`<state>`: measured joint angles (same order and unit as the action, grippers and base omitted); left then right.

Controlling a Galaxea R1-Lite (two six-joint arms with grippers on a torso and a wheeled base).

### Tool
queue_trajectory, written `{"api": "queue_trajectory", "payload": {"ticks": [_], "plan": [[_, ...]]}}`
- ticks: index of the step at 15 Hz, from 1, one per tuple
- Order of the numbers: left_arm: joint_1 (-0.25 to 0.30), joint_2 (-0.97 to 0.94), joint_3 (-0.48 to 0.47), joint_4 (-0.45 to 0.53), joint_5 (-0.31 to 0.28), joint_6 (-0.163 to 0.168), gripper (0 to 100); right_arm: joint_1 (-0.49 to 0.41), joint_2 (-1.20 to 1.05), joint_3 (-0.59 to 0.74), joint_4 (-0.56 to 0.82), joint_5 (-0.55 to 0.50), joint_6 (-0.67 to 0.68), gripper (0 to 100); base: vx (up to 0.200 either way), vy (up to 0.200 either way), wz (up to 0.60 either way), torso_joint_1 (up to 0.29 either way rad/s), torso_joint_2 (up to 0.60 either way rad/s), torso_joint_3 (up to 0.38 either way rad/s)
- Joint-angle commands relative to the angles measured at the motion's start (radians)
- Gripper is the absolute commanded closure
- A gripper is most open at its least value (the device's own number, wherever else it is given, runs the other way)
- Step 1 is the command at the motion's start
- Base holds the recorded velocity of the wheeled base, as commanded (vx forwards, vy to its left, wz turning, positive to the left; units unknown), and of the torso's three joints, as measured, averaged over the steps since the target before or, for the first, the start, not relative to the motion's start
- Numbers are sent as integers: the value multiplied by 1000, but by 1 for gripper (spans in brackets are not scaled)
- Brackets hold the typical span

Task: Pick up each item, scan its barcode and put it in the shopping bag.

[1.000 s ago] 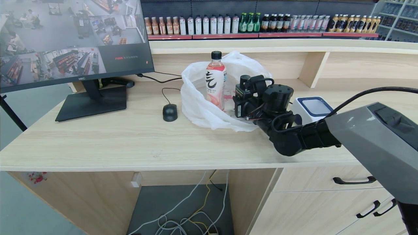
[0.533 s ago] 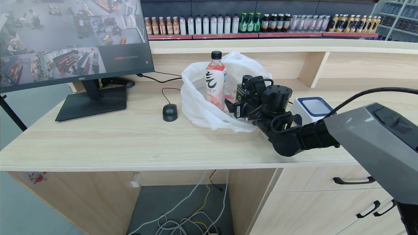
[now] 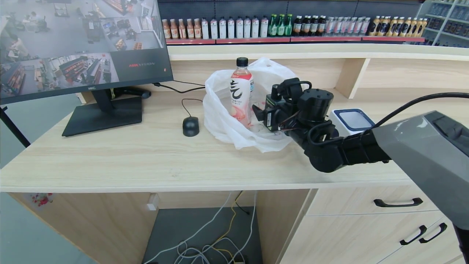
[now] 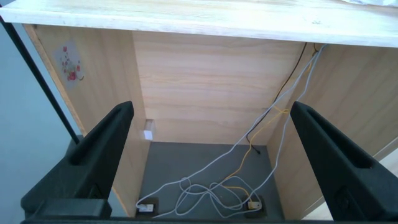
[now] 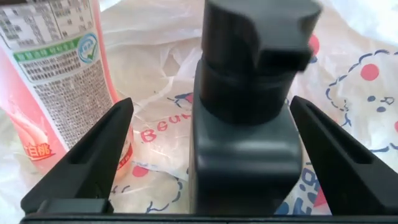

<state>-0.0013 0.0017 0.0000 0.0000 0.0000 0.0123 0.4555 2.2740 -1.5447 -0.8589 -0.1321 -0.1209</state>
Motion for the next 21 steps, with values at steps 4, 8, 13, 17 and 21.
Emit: {"api": "queue_trajectory", "payload": {"ticks": [4, 8, 13, 17, 21], "plan": [[0, 0, 0, 0, -2, 1, 0, 3, -128, 144, -45, -1, 26, 0, 0, 0, 0, 0, 0, 0], [0, 0, 0, 0, 0, 0, 0, 3, -243, 288, -112, -1, 53, 0, 0, 0, 0, 0, 0, 0], [0, 0, 0, 0, 0, 0, 0, -1, -415, 653, -371, -1, 98, 0, 0, 0, 0, 0, 0, 0], [0, 0, 0, 2, 0, 0, 0, -21, -600, 973, -505, 0, 141, 0, 0, 0, 0, 0, 0, 0], [0, 0, 0, 0, 0, 0, 0, -72, -780, 1264, -549, 5, 198, 0, 0, 0, 0, 0, 0, 0]]}}
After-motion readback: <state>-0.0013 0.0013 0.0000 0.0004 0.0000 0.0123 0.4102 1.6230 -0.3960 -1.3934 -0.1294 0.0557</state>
